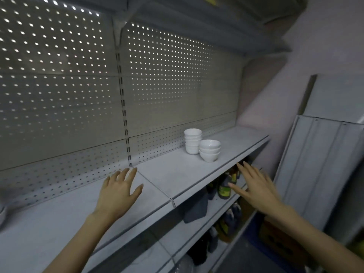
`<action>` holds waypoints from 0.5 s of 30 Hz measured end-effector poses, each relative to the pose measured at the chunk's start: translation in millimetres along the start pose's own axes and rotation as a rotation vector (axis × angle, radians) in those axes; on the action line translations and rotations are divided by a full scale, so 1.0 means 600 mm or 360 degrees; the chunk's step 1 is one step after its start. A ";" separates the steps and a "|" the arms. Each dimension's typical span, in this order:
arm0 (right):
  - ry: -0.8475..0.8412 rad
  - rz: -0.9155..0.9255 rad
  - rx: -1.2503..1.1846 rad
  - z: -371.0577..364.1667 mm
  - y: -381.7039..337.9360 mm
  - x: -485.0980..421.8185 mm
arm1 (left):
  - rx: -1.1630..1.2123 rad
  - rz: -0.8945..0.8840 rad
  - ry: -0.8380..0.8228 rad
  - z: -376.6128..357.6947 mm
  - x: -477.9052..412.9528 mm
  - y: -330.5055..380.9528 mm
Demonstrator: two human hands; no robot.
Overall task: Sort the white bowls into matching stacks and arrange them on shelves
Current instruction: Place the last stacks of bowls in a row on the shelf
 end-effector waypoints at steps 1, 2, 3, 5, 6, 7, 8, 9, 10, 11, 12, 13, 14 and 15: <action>-0.0006 -0.0018 0.0010 -0.003 0.017 -0.005 | 0.0010 -0.0003 -0.0016 -0.009 -0.007 0.014; -0.0016 -0.0038 0.0010 -0.007 0.032 -0.009 | 0.0017 -0.0006 -0.0025 -0.019 -0.014 0.027; -0.0021 -0.0063 -0.0003 -0.013 0.047 -0.012 | 0.0022 -0.0014 -0.0032 -0.030 -0.021 0.038; -0.0046 -0.0121 -0.0035 -0.031 0.074 -0.014 | 0.0035 -0.0040 -0.0062 -0.057 -0.037 0.058; -0.0062 -0.0140 -0.0039 -0.041 0.086 -0.014 | 0.0045 -0.0053 -0.0086 -0.072 -0.047 0.068; -0.0075 -0.0149 -0.0044 -0.052 0.097 -0.015 | 0.0061 -0.0059 -0.0111 -0.088 -0.057 0.079; -0.0080 -0.0155 -0.0051 -0.061 0.107 -0.018 | 0.0081 -0.0064 -0.0130 -0.103 -0.069 0.091; -0.0080 -0.0162 -0.0059 -0.068 0.117 -0.026 | 0.0102 -0.0068 -0.0141 -0.118 -0.083 0.102; -0.0071 -0.0176 -0.0066 -0.074 0.127 -0.037 | 0.0116 -0.0076 -0.0144 -0.133 -0.099 0.113; -0.0055 -0.0191 -0.0069 -0.080 0.136 -0.052 | 0.0119 -0.0087 -0.0141 -0.146 -0.116 0.124; -0.0056 -0.0211 -0.0064 -0.088 0.145 -0.067 | 0.0117 -0.0105 -0.0139 -0.160 -0.136 0.135; -0.0058 -0.0226 -0.0050 -0.098 0.153 -0.083 | 0.0116 -0.0125 -0.0139 -0.173 -0.157 0.145; -0.0065 -0.0239 -0.0046 -0.109 0.162 -0.100 | 0.0118 -0.0144 -0.0138 -0.186 -0.179 0.156; -0.0068 -0.0245 -0.0050 -0.121 0.169 -0.117 | 0.0125 -0.0151 -0.0140 -0.199 -0.202 0.165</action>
Point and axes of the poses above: each hand's wrist, its own x-axis away from the middle knuckle, its own z-axis out of the back of the hand, y = z × x, the point moved 9 cm from there along -x, towards the middle knuckle, and after that the axes turned 11 degrees about y, right-handed, at the moved point
